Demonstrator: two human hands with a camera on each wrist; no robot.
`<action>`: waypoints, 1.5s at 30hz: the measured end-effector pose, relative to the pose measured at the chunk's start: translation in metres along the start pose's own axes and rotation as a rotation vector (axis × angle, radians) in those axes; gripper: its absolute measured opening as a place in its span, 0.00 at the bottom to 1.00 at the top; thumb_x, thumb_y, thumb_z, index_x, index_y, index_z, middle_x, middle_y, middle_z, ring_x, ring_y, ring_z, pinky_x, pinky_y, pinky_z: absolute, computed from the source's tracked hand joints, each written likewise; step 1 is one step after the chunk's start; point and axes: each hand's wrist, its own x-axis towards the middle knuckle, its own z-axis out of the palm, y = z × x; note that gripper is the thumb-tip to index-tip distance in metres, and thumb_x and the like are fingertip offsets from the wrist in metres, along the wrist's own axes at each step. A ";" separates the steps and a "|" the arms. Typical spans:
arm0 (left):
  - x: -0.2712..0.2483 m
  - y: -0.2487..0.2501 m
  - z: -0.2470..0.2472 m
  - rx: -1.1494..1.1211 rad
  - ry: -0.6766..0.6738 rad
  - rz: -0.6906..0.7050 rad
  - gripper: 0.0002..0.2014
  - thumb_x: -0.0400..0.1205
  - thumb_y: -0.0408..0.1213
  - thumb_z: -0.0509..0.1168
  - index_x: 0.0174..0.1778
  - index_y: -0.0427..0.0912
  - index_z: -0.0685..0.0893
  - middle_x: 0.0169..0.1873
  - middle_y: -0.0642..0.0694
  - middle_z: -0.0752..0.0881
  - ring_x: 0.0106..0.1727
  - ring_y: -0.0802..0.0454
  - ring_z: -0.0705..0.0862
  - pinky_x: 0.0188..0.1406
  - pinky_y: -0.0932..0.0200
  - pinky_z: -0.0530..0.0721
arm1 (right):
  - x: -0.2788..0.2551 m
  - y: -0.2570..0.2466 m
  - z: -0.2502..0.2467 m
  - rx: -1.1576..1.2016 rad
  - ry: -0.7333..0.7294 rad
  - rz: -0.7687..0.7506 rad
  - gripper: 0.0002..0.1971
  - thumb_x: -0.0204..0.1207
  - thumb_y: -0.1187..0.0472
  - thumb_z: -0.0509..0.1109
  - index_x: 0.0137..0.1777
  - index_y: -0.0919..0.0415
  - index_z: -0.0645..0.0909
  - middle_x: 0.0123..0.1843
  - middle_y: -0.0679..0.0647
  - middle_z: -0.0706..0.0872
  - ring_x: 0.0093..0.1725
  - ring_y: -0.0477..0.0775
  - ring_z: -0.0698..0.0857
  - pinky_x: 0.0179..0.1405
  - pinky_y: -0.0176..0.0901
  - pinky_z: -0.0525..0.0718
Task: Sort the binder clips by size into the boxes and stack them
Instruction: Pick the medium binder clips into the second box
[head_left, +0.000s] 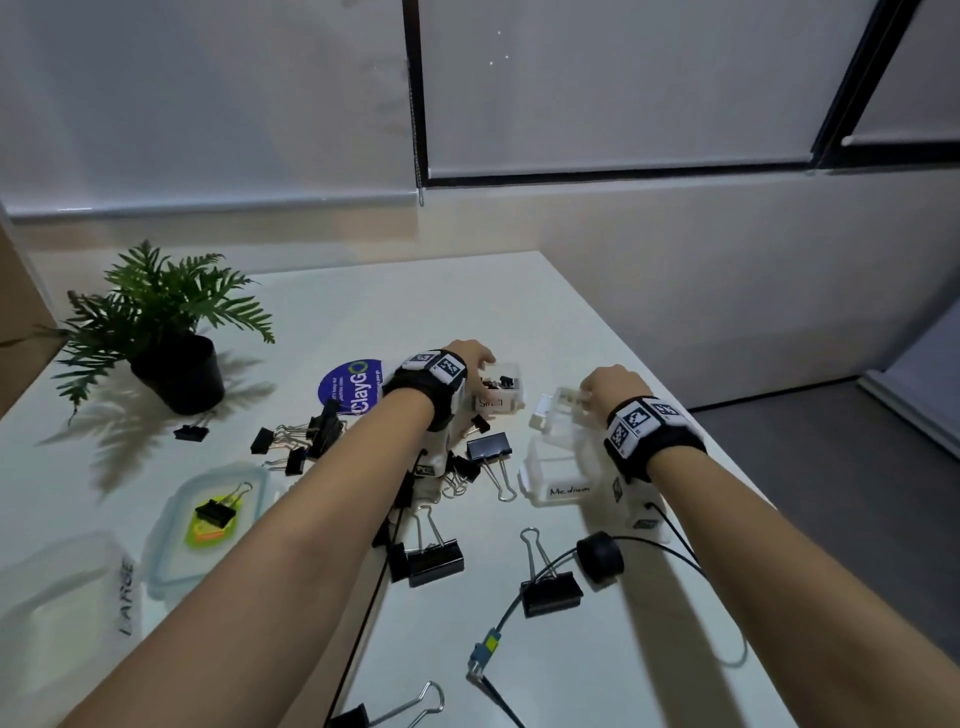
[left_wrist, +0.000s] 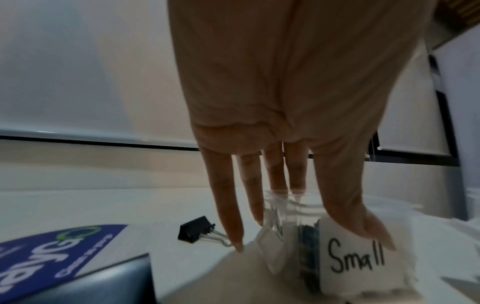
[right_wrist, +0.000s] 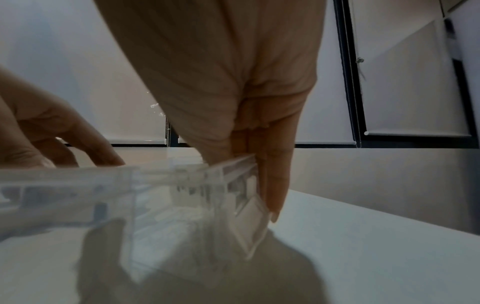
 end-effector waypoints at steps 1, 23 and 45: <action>-0.001 -0.002 0.000 0.000 0.010 -0.005 0.31 0.77 0.35 0.73 0.76 0.37 0.72 0.72 0.39 0.77 0.72 0.43 0.75 0.68 0.55 0.72 | -0.002 0.000 -0.001 -0.009 -0.006 -0.005 0.12 0.77 0.70 0.63 0.31 0.63 0.73 0.30 0.55 0.73 0.41 0.61 0.78 0.40 0.39 0.73; -0.102 -0.004 0.006 -0.041 0.582 0.005 0.21 0.84 0.54 0.59 0.41 0.43 0.90 0.46 0.46 0.88 0.54 0.44 0.82 0.57 0.48 0.78 | -0.060 -0.046 -0.039 0.892 -0.004 -0.036 0.10 0.79 0.68 0.59 0.48 0.73 0.81 0.47 0.69 0.84 0.40 0.66 0.88 0.40 0.57 0.90; -0.191 -0.080 0.002 -0.239 0.223 -0.081 0.07 0.75 0.38 0.75 0.35 0.38 0.90 0.29 0.46 0.88 0.33 0.54 0.86 0.38 0.57 0.84 | -0.115 -0.111 -0.028 0.724 -0.435 -0.287 0.38 0.80 0.32 0.52 0.57 0.69 0.84 0.51 0.63 0.91 0.48 0.59 0.91 0.49 0.49 0.87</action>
